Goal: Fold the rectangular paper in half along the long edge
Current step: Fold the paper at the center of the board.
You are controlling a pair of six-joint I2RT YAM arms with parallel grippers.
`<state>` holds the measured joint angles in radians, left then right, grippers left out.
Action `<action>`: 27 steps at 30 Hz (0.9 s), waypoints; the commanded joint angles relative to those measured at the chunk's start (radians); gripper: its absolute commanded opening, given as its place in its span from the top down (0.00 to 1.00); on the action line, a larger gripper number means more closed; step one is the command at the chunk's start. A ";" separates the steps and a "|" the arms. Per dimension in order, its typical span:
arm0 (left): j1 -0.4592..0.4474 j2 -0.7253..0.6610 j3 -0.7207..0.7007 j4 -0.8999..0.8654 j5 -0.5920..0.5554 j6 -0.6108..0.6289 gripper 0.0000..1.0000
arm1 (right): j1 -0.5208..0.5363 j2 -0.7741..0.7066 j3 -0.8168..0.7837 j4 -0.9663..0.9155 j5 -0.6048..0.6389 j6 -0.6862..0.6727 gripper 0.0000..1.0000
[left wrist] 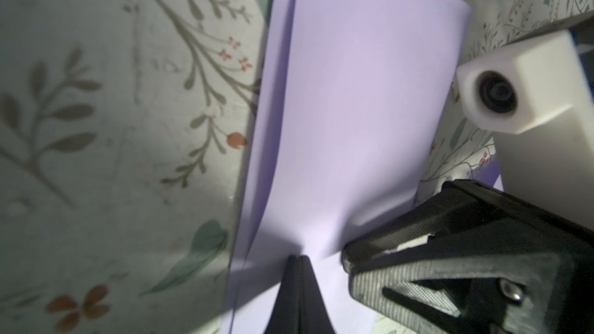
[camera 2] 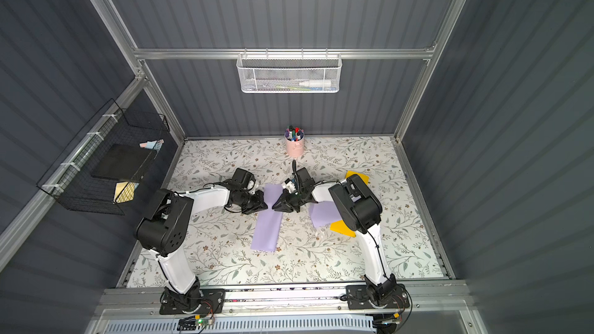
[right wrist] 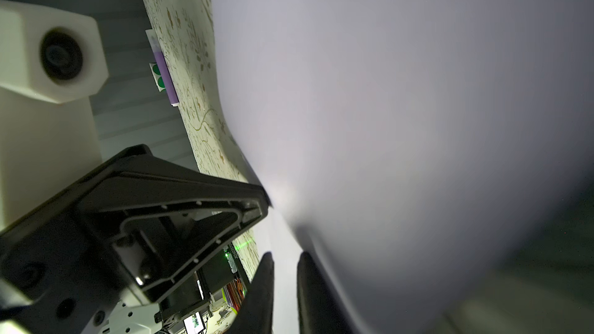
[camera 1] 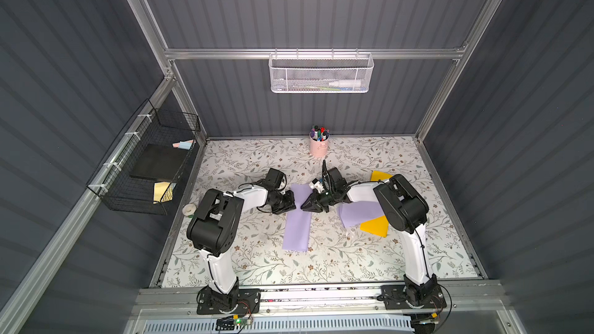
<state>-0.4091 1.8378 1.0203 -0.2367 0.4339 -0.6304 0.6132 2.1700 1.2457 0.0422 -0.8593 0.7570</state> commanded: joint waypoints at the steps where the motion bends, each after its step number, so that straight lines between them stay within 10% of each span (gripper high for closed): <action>1: -0.007 0.019 -0.030 -0.113 -0.114 0.020 1.00 | -0.002 0.036 -0.012 -0.081 0.064 0.002 0.82; 11: -0.008 0.005 -0.081 -0.161 -0.189 0.028 1.00 | -0.093 -0.020 -0.074 -0.240 0.180 -0.020 1.00; 27: -0.008 -0.004 -0.090 -0.156 -0.189 0.036 1.00 | -0.076 -0.175 0.069 -0.381 0.163 -0.110 1.00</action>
<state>-0.4240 1.8023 0.9886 -0.2363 0.3485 -0.6193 0.5034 2.0106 1.2324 -0.3008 -0.7010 0.6693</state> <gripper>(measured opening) 0.054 0.046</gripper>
